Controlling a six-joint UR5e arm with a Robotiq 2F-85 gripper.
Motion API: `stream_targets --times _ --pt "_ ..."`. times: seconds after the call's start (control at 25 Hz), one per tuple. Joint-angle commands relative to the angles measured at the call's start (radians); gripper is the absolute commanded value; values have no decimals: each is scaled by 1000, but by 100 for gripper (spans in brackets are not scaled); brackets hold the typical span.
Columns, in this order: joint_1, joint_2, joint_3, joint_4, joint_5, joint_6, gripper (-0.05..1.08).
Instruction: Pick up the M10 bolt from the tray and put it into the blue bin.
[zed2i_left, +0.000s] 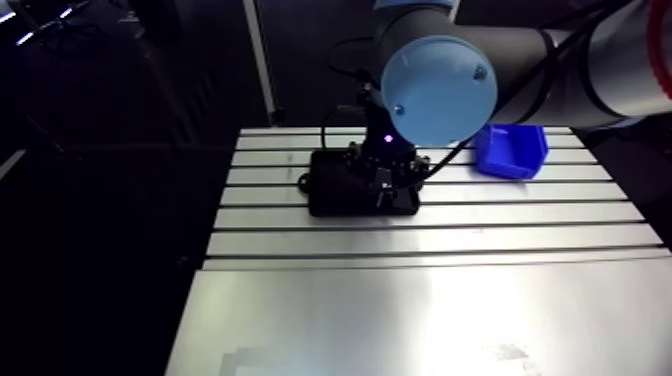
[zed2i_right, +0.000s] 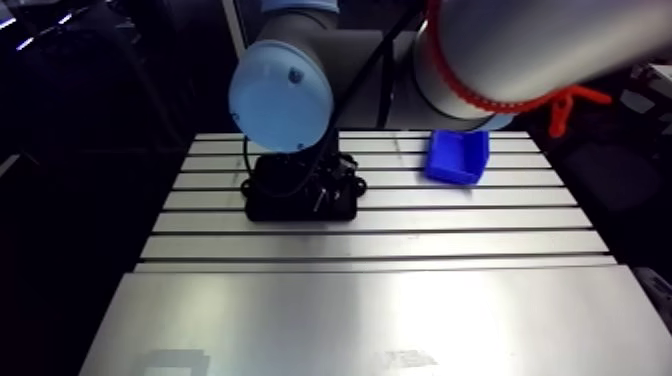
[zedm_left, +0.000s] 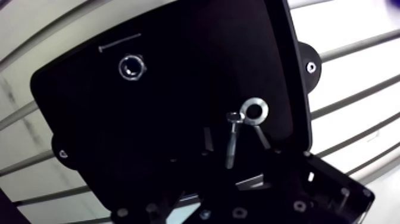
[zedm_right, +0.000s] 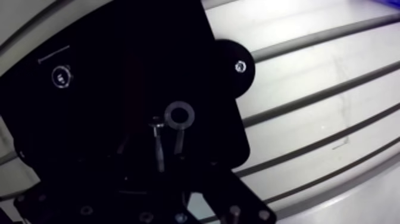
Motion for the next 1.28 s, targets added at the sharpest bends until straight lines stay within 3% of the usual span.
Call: stream_targets --times 0.04,1.28 --pt "-2 0 2 -1 0 0 57" --pt "0 0 5 -21 -5 6 77"
